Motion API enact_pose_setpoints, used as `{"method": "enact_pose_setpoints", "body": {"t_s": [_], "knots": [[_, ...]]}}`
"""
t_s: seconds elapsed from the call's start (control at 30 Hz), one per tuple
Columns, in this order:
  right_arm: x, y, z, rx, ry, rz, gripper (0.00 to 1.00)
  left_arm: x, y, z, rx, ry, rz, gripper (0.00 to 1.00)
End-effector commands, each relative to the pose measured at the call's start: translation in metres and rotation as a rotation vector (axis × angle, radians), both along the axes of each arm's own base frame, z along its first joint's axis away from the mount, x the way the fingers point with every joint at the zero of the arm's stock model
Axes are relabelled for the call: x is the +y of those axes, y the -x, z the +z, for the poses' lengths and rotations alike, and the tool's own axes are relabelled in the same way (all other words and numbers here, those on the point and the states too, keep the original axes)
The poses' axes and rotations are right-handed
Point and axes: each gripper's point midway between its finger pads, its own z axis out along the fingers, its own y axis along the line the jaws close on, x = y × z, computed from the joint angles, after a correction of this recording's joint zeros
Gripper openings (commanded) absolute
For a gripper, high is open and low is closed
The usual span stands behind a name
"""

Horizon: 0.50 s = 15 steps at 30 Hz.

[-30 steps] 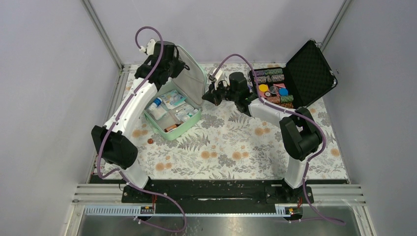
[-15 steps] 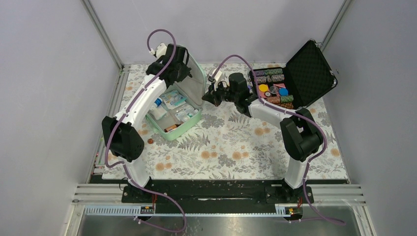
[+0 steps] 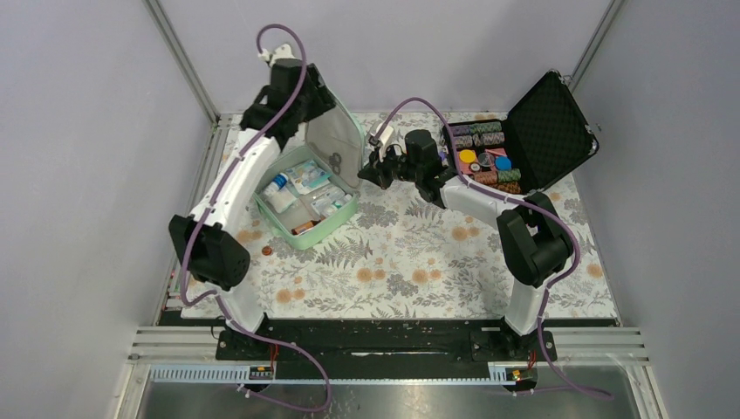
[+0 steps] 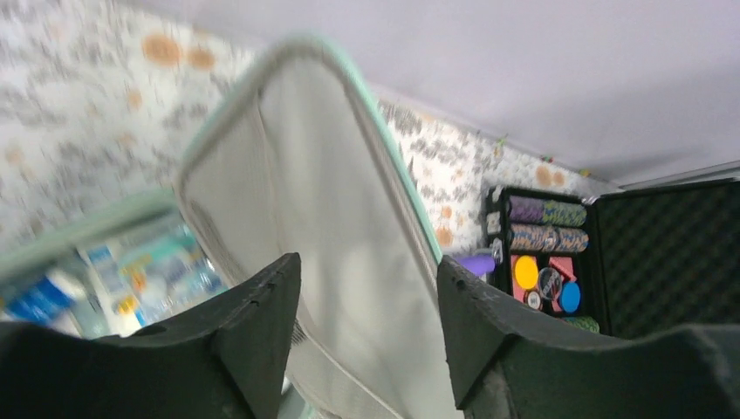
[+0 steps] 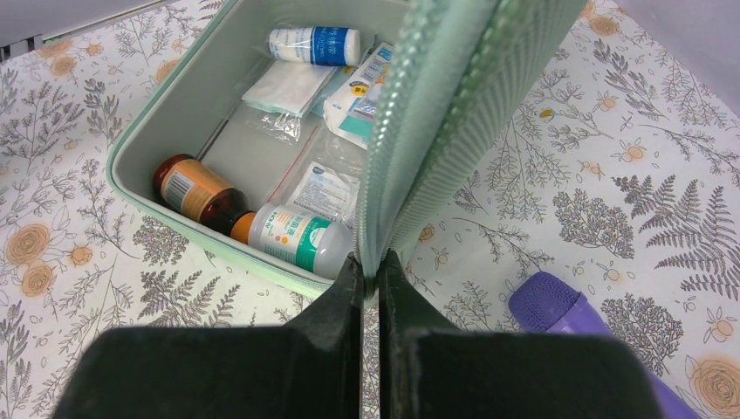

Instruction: Organize the medicine kit

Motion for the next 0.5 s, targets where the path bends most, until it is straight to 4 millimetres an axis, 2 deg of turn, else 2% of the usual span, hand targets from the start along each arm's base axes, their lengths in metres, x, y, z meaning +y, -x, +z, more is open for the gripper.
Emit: {"method": "enact_pose_setpoints", "body": {"t_s": [0.0,0.07,0.1,0.17,0.3,0.4,0.47], "knots": [[0.004,0.012,0.005,0.021,0.009,0.025,0.00,0.034,0.010,0.101,-0.357,-0.109,-0.161,0.62],[0.004,0.013,0.003,0.023,0.011,0.024,0.00,0.043,0.027,0.094,-0.380,-0.190,-0.274,0.65],[0.004,0.012,0.002,0.025,0.013,0.021,0.00,0.049,0.043,0.096,-0.401,-0.241,-0.318,0.66],[0.003,0.013,0.000,0.030,0.017,0.019,0.00,0.056,0.068,0.075,-0.410,-0.382,-0.454,0.69],[0.002,0.013,-0.002,0.037,0.022,0.018,0.00,0.070,0.127,-0.001,-0.269,-0.608,-0.749,0.73],[0.001,0.015,-0.005,0.049,0.026,0.017,0.00,0.075,0.187,-0.051,-0.116,-0.669,-1.053,0.74],[0.002,0.017,-0.006,0.056,0.025,0.025,0.00,0.088,0.223,-0.082,0.016,-0.697,-1.217,0.74]]}}
